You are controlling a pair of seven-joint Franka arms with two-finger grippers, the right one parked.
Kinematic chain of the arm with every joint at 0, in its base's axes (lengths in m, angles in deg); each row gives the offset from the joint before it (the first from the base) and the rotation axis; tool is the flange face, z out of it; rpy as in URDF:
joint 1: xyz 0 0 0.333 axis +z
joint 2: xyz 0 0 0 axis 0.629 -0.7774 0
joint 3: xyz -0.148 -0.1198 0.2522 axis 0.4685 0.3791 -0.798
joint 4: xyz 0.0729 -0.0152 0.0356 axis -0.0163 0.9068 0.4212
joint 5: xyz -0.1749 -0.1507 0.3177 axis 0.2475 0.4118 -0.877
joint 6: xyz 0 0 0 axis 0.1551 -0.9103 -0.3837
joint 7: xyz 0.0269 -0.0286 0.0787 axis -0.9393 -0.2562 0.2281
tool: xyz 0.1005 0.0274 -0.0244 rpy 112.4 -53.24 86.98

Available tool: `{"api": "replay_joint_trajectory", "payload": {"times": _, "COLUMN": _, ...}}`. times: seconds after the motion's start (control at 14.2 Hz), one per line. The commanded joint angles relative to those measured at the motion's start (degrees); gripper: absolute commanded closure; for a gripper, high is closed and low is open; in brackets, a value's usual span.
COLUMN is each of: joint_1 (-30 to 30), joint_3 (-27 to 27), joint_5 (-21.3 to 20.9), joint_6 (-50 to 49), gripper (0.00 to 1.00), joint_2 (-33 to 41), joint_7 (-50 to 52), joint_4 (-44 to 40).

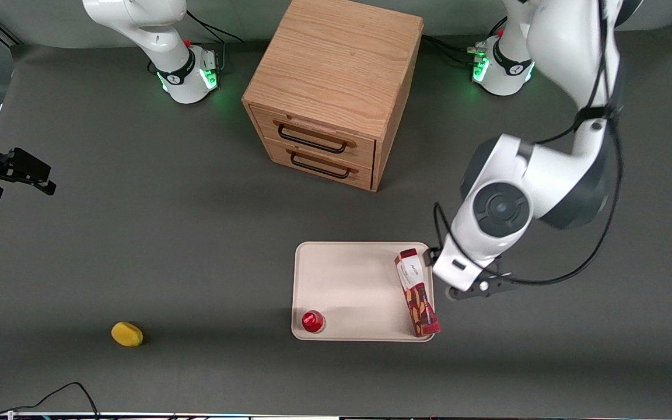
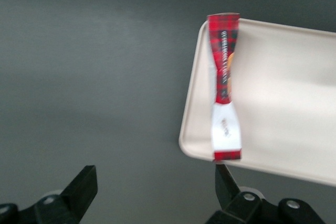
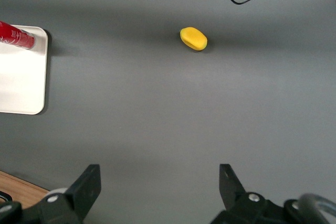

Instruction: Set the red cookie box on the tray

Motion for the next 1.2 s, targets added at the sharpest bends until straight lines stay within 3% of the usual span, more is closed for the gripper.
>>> {"api": "replay_joint_trajectory", "payload": {"times": 0.0, "joint_1": 0.09, "joint_3": -3.48, "joint_5": 1.21, "joint_6": -1.95, "gripper": 0.0, "joint_2": 9.68, "joint_7": -8.13, "joint_4": 7.79}}
{"api": "replay_joint_trajectory", "payload": {"times": 0.14, "joint_1": 0.09, "joint_3": -9.09, "joint_5": 5.24, "joint_6": -2.74, "gripper": 0.0, "joint_2": 15.49, "joint_7": -16.39, "joint_4": 12.8}}
{"api": "replay_joint_trajectory", "payload": {"times": 0.42, "joint_1": 0.44, "joint_3": -15.7, "joint_5": 5.53, "joint_6": -2.83, "gripper": 0.0, "joint_2": 27.09, "joint_7": -26.34, "joint_4": 23.43}}
{"api": "replay_joint_trajectory", "payload": {"times": 0.84, "joint_1": 10.19, "joint_3": -16.24, "joint_5": 5.09, "joint_6": -5.82, "gripper": 0.0, "joint_2": 32.29, "joint_7": -37.68, "joint_4": 25.92}}
{"api": "replay_joint_trajectory", "payload": {"times": 1.12, "joint_1": 14.49, "joint_3": -14.06, "joint_5": 4.91, "joint_6": -6.78, "gripper": 0.0, "joint_2": 31.25, "joint_7": -39.28, "joint_4": 21.1}}
